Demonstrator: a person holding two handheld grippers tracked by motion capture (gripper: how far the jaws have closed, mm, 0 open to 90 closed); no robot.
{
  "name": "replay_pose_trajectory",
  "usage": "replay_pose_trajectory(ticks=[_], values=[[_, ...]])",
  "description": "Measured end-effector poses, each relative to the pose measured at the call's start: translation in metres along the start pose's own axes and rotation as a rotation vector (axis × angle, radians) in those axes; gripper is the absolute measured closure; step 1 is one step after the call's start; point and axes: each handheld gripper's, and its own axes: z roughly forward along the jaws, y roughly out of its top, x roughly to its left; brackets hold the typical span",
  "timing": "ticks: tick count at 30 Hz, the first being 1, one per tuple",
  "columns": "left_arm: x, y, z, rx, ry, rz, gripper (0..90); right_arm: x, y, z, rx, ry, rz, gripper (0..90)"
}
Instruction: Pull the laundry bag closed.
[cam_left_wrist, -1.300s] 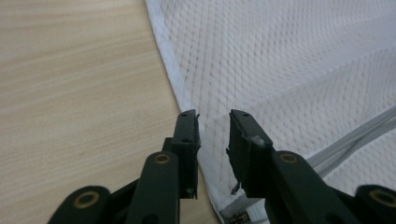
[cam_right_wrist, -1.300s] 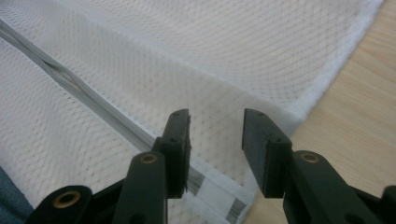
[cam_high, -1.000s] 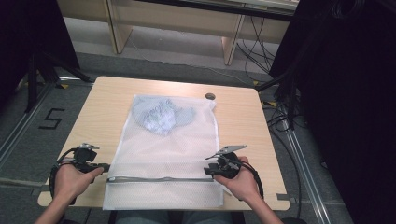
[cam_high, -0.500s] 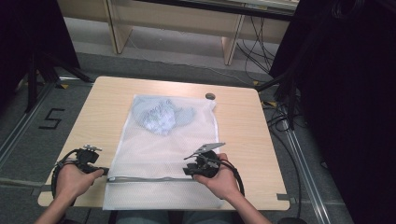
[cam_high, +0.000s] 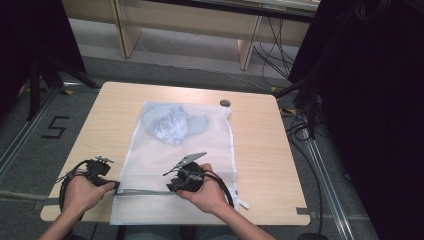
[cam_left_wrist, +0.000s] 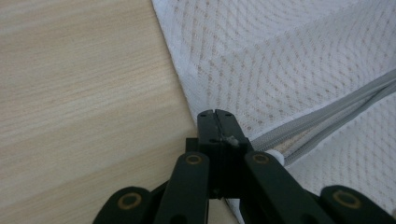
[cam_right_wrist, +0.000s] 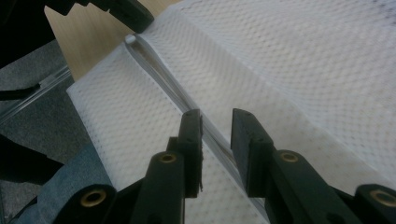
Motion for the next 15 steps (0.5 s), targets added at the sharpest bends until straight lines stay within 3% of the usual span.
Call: replay_pose_trajectory(ticks=[5, 8, 15], values=[[0.000, 0.000, 0.001, 0.008, -0.008, -0.027, 89.6, 0.008, 0.009, 0.012, -0.004, 0.026, 0.006, 74.2], [0.003, 0.000, 0.002, 0.017, -0.014, -0.021, 89.6, 0.012, 0.013, 0.020, -0.013, 0.036, 0.016, 74.2], [0.003, -0.001, 0.002, 0.011, -0.005, -0.040, 89.4, 0.024, 0.022, 0.041, 0.014, 0.083, 0.019, 73.9]])
